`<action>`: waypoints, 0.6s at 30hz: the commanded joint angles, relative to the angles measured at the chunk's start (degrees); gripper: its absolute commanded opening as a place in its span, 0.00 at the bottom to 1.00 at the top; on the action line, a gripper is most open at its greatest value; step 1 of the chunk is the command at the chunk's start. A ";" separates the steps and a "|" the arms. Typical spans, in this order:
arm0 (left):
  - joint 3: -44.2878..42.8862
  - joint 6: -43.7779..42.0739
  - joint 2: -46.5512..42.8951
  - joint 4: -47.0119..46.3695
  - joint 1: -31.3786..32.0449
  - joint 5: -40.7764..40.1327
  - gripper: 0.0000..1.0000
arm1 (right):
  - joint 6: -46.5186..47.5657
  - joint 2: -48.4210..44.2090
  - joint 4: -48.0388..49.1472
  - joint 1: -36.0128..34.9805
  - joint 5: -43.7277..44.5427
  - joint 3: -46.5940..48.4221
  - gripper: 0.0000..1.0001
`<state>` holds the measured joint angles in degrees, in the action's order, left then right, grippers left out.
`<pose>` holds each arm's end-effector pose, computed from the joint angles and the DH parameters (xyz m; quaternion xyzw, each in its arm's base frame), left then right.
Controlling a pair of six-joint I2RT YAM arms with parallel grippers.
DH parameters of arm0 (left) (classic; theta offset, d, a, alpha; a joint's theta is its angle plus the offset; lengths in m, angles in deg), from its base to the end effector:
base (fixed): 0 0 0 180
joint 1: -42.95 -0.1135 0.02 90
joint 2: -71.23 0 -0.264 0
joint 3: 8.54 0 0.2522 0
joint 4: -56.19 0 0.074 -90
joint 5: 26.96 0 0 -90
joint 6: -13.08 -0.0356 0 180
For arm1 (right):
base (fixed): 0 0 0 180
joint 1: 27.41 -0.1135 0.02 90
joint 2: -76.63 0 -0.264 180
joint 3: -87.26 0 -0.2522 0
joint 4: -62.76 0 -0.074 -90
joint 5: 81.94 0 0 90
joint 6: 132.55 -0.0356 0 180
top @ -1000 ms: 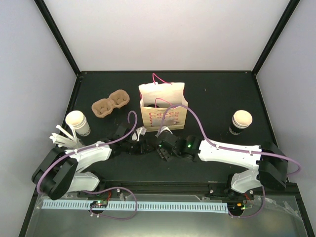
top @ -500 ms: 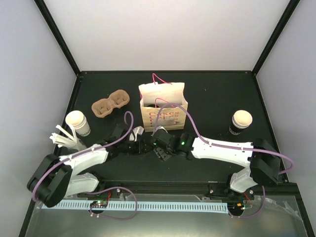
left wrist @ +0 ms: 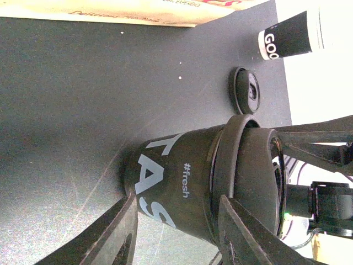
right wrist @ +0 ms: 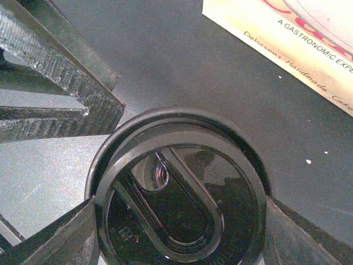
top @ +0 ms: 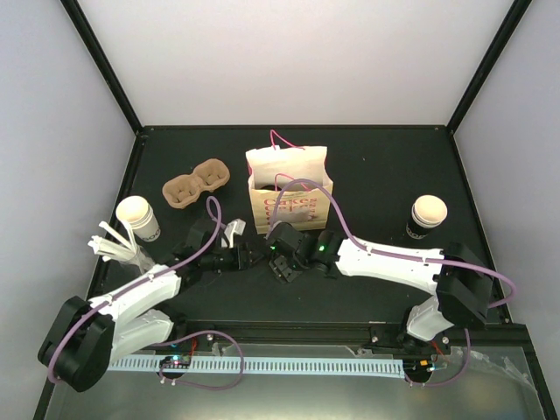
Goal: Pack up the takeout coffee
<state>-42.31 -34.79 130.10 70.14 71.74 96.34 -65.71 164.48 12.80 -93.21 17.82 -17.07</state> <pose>0.1593 -0.1098 0.1671 0.0219 0.8734 -0.4498 0.1856 0.1316 0.2781 0.2277 -0.3325 0.9083 0.1092 0.2290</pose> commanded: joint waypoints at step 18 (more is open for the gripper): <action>0.92 0.67 9.57 -9.18 -0.42 6.73 0.48 | 1.78 6.49 -6.23 -0.38 -7.65 -1.60 0.72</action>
<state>-40.65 -32.73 137.27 58.60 70.63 102.62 -64.92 165.71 11.20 -92.90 17.25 -15.69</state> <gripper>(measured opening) 0.477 0.738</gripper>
